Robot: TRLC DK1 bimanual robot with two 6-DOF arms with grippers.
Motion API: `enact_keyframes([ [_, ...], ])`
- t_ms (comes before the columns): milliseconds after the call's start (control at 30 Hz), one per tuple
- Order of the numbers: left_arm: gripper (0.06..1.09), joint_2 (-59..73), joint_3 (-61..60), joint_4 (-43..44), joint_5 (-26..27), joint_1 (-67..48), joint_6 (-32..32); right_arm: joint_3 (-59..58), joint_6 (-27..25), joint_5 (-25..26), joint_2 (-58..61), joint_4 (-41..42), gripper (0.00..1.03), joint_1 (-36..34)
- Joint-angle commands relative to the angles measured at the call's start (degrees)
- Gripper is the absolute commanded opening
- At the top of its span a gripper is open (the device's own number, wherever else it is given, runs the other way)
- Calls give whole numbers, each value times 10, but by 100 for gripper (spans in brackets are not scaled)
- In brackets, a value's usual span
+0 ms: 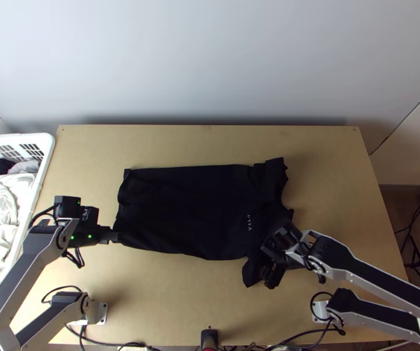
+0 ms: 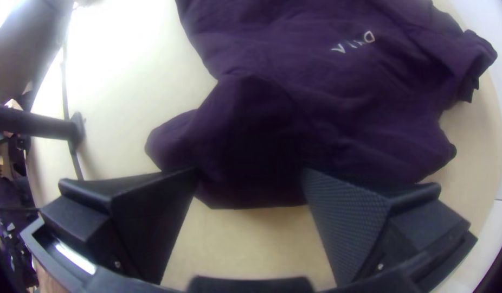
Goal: Fold the t-shirt
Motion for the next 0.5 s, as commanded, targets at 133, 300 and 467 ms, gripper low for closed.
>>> enact_keyframes([
  [133,9,4,2,6,0,-1,1,1,3,0,76,33,30,9],
  [300,9,4,2,7,0,-1,1,13,-6,1,72,37,3,-3],
  [467,9,1,14,7,1,0,1,47,-11,1,62,22,3,-40],
])
